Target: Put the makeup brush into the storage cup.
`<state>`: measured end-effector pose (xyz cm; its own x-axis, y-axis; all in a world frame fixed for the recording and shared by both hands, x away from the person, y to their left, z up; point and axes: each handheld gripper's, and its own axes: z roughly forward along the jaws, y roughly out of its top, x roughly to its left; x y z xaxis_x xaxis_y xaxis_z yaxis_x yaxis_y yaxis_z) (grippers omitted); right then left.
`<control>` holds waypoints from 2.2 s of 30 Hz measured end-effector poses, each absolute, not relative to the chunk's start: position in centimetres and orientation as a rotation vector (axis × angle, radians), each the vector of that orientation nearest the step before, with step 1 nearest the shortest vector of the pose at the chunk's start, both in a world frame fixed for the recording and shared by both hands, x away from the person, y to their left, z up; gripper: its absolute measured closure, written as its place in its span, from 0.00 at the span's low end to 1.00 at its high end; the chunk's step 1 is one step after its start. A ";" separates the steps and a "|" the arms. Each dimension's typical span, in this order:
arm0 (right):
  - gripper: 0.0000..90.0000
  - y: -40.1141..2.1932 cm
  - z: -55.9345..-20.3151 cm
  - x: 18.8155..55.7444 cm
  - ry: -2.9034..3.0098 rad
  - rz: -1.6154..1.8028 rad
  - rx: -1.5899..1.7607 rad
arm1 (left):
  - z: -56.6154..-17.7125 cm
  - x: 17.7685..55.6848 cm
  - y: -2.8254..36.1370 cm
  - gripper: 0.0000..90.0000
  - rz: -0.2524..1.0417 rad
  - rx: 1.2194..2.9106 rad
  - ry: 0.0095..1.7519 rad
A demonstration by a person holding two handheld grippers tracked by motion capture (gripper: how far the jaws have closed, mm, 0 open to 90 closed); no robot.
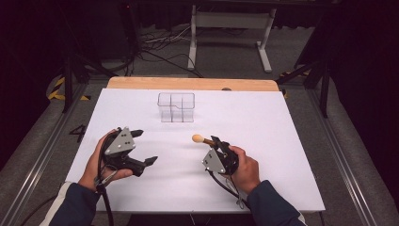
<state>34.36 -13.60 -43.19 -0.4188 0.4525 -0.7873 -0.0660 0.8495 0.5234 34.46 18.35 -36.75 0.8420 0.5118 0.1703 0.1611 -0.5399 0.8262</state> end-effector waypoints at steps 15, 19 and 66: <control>0.87 -15.5 -42.8 35.2 1.980 0.811 0.430 | -43.4 32.9 23.0 0.07 0.611 1.915 0.673; 0.87 -16.1 -42.6 35.5 2.004 0.891 0.480 | -44.4 32.8 23.3 0.07 0.591 1.926 0.671; 0.87 -15.1 -40.8 39.5 2.012 1.666 0.679 | -45.1 33.2 23.9 0.06 0.559 1.836 0.706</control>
